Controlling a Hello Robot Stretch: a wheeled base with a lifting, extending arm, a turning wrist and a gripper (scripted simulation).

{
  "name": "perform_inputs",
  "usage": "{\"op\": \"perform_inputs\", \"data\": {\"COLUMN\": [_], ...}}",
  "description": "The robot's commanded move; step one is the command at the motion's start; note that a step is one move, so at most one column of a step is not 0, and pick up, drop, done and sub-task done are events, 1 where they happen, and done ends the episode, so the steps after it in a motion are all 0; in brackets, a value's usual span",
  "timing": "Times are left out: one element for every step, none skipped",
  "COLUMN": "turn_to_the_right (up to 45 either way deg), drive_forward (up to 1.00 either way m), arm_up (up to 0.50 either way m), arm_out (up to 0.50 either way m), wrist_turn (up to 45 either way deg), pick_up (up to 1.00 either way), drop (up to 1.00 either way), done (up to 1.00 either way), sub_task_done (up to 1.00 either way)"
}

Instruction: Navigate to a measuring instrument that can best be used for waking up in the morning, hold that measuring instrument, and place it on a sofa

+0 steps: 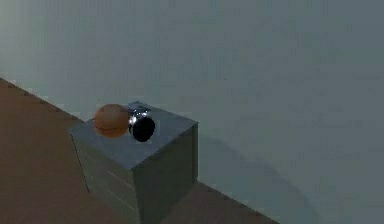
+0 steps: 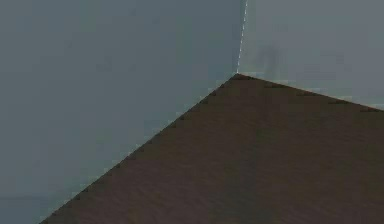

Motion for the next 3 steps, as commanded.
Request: {"op": "perform_inputs", "data": {"turn_to_the_right": [-3.0,0.0,-45.0], "drive_forward": [0.00,0.30,0.00], "arm_up": [0.00,0.00,0.00], "arm_out": [0.00,0.00,0.00], "wrist_turn": [0.0,0.0,0.0], "pick_up": [0.00,0.00,0.00], "drop": [0.00,0.00,0.00], "done": [0.00,0.00,0.00], "sub_task_done": [0.00,0.00,0.00]}}
